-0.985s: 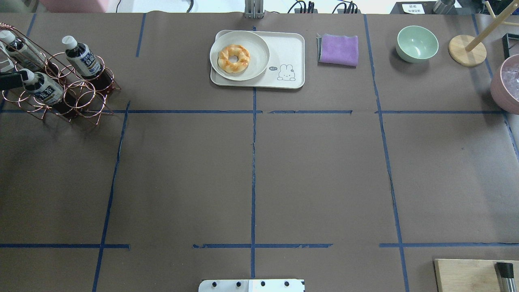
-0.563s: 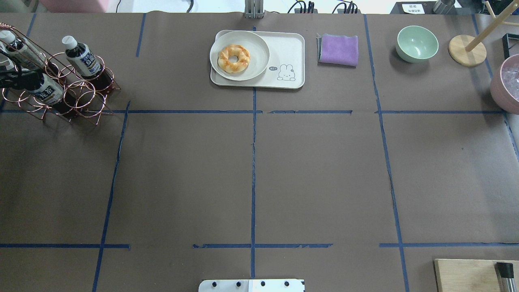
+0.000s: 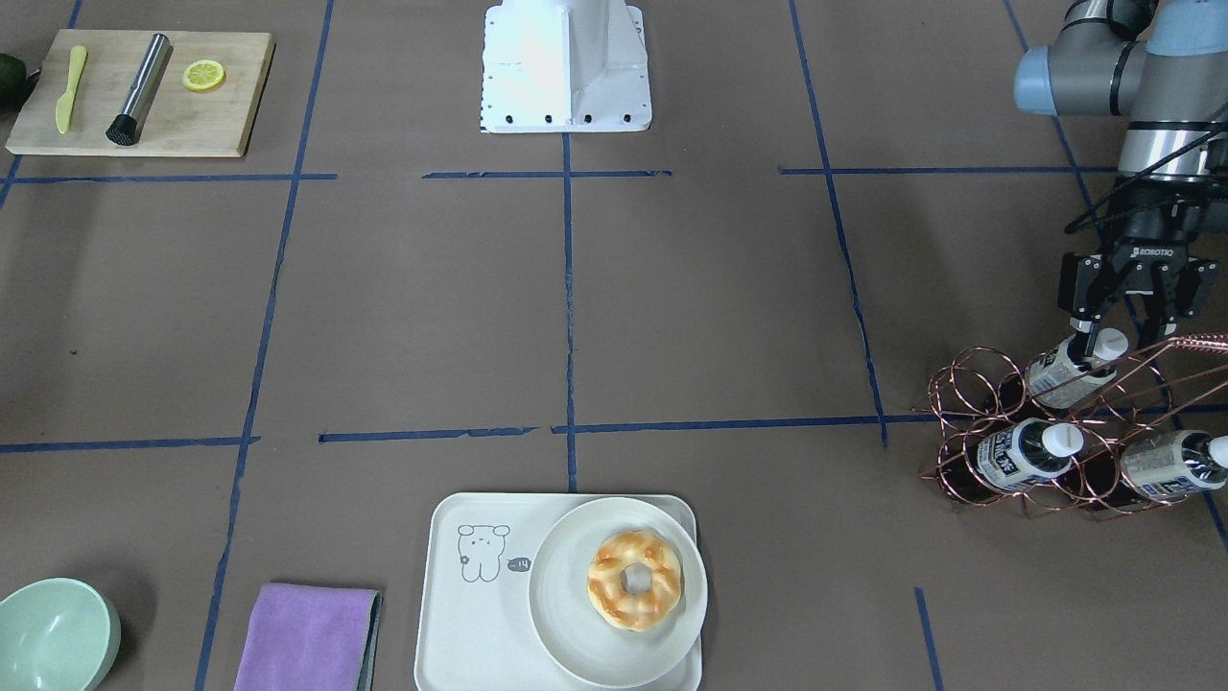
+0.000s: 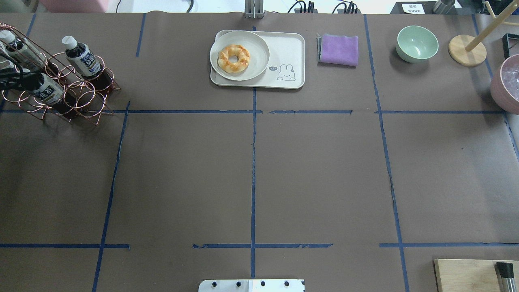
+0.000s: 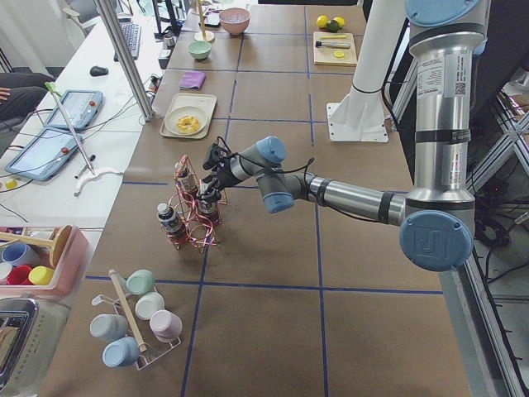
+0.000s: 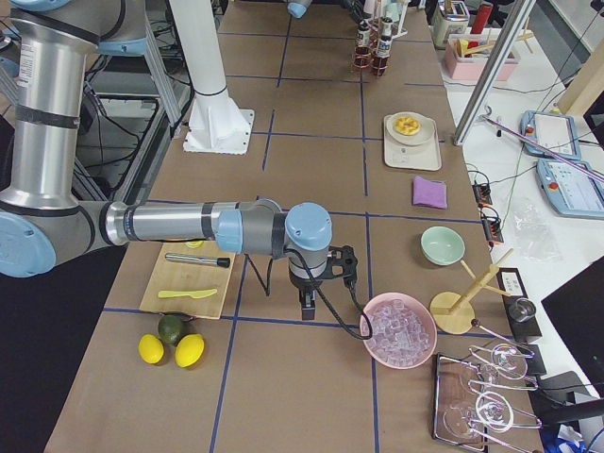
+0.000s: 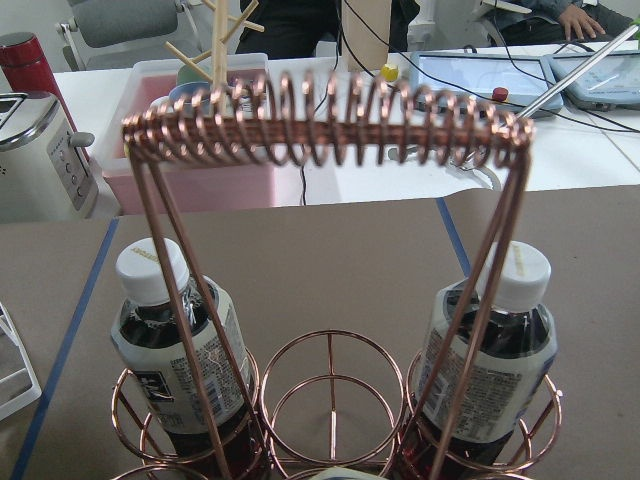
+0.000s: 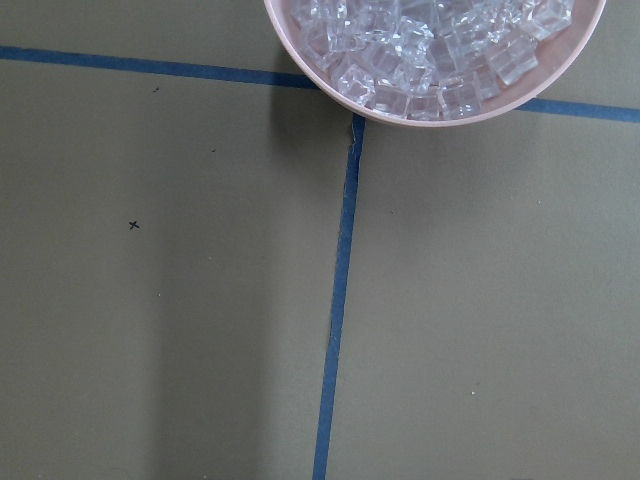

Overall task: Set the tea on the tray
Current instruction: 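Move the left gripper above the copper rack of tea bottles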

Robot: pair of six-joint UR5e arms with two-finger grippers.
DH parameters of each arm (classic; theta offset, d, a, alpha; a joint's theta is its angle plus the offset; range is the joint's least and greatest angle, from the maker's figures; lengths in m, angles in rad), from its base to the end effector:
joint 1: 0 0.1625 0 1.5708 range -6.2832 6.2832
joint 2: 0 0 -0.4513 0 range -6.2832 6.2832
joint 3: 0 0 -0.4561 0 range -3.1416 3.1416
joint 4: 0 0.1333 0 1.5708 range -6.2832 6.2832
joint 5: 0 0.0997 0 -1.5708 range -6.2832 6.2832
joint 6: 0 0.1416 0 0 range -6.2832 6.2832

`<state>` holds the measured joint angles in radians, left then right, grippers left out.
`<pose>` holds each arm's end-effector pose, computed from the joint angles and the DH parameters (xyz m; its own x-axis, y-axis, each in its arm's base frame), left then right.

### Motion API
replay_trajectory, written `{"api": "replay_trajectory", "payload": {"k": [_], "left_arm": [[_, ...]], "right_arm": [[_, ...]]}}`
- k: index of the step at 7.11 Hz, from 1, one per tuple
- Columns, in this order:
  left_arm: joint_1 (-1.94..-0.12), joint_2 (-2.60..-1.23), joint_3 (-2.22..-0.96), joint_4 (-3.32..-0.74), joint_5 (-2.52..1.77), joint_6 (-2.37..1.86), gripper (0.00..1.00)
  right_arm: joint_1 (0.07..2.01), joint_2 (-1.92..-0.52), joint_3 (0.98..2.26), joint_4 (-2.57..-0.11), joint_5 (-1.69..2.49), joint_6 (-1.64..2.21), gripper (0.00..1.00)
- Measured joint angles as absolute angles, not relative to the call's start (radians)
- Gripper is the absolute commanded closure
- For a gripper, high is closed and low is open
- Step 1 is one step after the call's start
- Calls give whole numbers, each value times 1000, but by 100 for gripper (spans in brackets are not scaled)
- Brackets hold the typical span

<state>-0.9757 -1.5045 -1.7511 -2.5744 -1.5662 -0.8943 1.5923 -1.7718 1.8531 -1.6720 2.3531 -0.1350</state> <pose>0.2222 -0.5671 0.5333 0.7113 0.0661 -0.6998 0.4939 0.6614 0.5644 0.0434 -0.4613 0.6701 0.7053 -0.1055 0.7010 0.0741 0.9944 0.0751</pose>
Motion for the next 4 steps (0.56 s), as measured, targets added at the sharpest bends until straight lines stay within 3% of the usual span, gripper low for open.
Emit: {"api": "replay_trajectory", "payload": {"k": [2, 3, 4], "left_arm": [[-977, -1503, -1749, -2579, -1566, -896, 47], [-977, -1503, -1749, -2581, -1566, -896, 63], [-977, -1503, -1750, -2582, -1567, -896, 92]], "right_arm": [[1592, -1772, 1853, -1671, 2353, -135, 0], [1592, -1772, 1853, -1672, 2353, -135, 0], [1592, -1772, 1853, -1672, 2353, -135, 0]]}}
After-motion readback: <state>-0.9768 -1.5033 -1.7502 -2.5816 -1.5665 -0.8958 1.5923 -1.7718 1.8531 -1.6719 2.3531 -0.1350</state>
